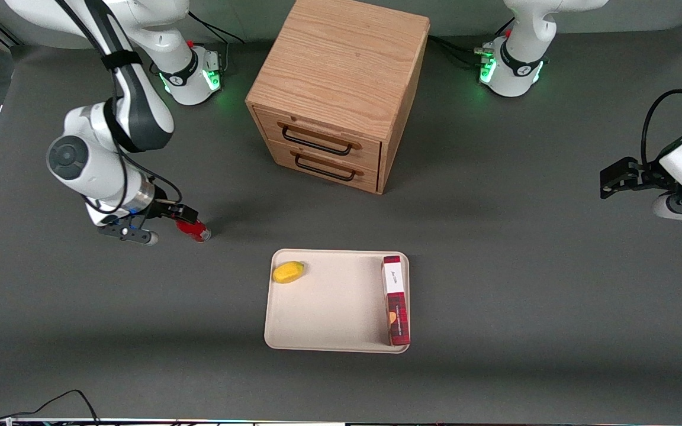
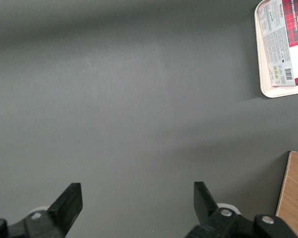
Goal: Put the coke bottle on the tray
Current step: 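Lower the open right gripper over the bottle and close on it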
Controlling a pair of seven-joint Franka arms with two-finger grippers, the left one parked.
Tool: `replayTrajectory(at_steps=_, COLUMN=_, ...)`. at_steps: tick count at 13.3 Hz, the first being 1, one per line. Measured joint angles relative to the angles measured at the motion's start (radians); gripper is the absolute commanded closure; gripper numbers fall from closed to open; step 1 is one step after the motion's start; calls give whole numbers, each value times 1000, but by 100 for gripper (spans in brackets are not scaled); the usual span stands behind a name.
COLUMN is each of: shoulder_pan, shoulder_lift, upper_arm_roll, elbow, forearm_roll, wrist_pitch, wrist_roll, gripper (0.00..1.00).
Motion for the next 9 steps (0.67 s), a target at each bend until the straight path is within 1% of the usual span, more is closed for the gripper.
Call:
replayTrajectory(at_steps=1, shoulder_pan=0, shoulder_lift=3, upper_arm_roll=-1, elbow=-11, forearm_roll=0, wrist_pitch=18, wrist_roll=1, gripper=3)
replayTrajectory(at_steps=2, shoulder_pan=0, shoulder_lift=3, upper_arm_roll=-2, elbow=-17, forearm_roll=-2, wrist_pitch=29, wrist_roll=1, gripper=11)
replayTrajectory(at_steps=3, shoulder_pan=-1, shoulder_lift=3, upper_arm_roll=-3, elbow=-18, forearm_roll=-6, wrist_pitch=32, wrist_roll=1, gripper=27)
replayTrajectory(at_steps=4, shoulder_pan=-1, shoulder_lift=3, upper_arm_roll=-3, elbow=-19, forearm_roll=-15, wrist_pitch=34, wrist_roll=1, gripper=44)
replayTrajectory(at_steps=6, shoulder_pan=-1, shoulder_lift=2, upper_arm_roll=-3, elbow=-26, forearm_roll=-21, wrist_pitch=43, wrist_roll=1, gripper=98)
replayTrajectory(at_steps=7, shoulder_pan=-1, shoulder_lift=1, upper_arm_roll=-3, elbow=-29, forearm_roll=-27, wrist_pitch=46, wrist_roll=1, gripper=100)
replayTrajectory(at_steps=9, shoulder_pan=-1, shoulder_lift=0, upper_arm_roll=-3, elbow=-30, forearm_roll=-39, wrist_pitch=46, wrist_roll=1, gripper=100)
